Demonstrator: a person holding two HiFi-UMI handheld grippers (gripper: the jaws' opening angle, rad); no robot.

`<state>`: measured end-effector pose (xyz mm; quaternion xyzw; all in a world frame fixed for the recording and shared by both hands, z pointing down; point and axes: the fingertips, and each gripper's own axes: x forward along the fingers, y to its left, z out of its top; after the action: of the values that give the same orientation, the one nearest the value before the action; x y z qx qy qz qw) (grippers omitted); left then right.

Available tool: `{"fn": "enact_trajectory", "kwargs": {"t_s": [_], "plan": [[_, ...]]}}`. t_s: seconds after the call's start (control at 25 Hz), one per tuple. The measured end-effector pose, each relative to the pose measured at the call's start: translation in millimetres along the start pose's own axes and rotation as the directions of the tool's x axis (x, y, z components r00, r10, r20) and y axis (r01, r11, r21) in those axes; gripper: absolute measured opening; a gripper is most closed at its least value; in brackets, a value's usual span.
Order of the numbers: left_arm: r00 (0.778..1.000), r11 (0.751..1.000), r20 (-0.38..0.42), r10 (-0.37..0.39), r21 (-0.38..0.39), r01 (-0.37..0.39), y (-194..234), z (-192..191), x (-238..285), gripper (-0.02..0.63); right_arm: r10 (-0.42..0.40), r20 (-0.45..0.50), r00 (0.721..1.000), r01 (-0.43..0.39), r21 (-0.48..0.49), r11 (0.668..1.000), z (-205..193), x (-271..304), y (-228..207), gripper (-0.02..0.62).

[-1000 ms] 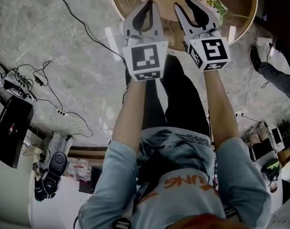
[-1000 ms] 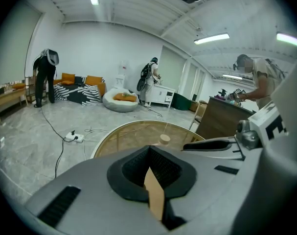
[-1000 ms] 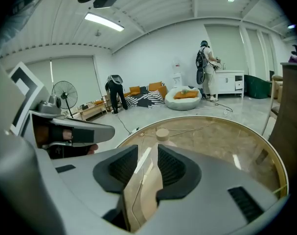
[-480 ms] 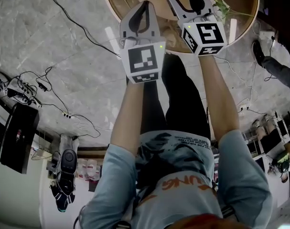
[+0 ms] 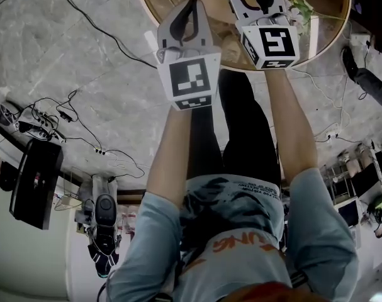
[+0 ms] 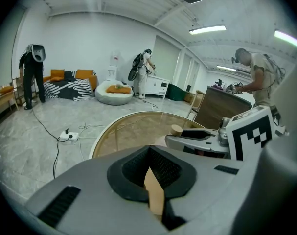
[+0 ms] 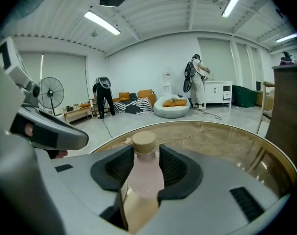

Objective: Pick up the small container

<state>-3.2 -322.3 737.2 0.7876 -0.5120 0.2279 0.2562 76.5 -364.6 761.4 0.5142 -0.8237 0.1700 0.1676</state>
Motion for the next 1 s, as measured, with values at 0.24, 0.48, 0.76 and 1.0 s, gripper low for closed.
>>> {"fn": "enact_trajectory", "kwargs": {"t_s": [0.24, 0.48, 0.76, 1.0], "plan": [[1.000, 1.000, -0.021, -0.015, 0.017, 0.016, 5.5, -3.6, 5.5, 0.023, 0.014, 0.044, 0.999, -0.013, -0.026, 1.000, 0.6, 2.8, 0.6, 0.173], [0.999, 0.999, -0.033, -0.022, 0.042, 0.023, 4.1, -6.4, 5.0, 0.024, 0.027, 0.030, 0.999, -0.024, -0.094, 0.995, 3.6, 6.1, 2.0, 0.170], [1.000, 0.999, -0.018, -0.006, 0.037, 0.007, 5.7, -6.2, -5.0, 0.024, 0.041, 0.008, 0.999, -0.040, -0.083, 0.996, 7.3, 11.3, 4.0, 0.156], [1.000, 0.999, 0.005, 0.030, 0.025, -0.030, 12.0, -0.1, -15.0, 0.023, 0.024, -0.059, 0.998, -0.027, -0.037, 0.999, 12.7, 18.4, -1.3, 0.150]]}}
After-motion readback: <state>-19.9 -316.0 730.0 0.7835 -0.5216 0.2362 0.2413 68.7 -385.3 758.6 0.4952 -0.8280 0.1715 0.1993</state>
